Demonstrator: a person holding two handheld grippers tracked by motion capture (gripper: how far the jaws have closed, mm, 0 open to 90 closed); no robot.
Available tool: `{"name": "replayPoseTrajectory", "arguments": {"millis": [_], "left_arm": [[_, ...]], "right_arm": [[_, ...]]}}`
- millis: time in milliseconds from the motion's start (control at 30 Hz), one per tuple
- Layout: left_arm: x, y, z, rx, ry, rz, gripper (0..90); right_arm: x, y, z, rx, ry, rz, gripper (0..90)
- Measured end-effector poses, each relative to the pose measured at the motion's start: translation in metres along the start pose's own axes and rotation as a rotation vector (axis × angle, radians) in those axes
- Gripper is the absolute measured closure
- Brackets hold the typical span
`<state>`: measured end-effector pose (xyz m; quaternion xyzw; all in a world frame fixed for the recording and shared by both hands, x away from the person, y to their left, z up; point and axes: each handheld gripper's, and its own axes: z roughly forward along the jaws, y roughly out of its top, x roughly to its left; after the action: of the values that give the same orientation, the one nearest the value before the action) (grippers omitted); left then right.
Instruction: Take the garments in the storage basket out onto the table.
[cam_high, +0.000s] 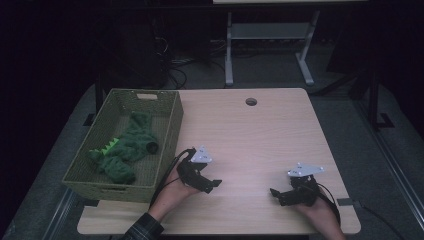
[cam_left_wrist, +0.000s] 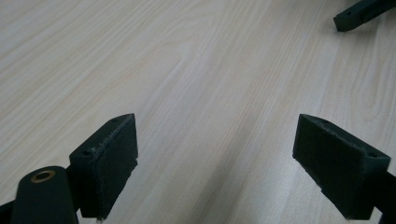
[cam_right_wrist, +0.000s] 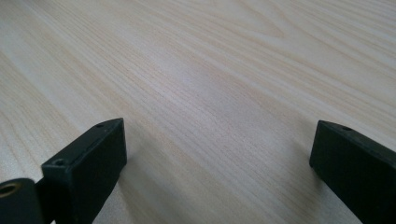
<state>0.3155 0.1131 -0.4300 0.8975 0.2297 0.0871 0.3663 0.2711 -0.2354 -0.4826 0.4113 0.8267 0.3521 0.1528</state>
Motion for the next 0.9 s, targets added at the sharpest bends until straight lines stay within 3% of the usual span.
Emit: {"name": "replayPoseTrajectory", "arguments": {"millis": [400, 667, 900], "left_arm": [[0.004, 0.008, -0.010, -0.015, -0.014, -0.006, 13.5], [0.006, 0.017, -0.018, -0.008, -0.041, 0.009, 13.5], [0.009, 0.027, -0.026, -0.026, -0.040, 0.018, 13.5]], "right_arm": [[0.000, 0.000, 0.000, 0.001, 0.000, 0.000, 3.7], [0.000, 0.000, 0.000, 0.002, 0.000, 0.001, 3.7], [0.000, 0.000, 0.000, 0.001, 0.000, 0.001, 3.7]]}}
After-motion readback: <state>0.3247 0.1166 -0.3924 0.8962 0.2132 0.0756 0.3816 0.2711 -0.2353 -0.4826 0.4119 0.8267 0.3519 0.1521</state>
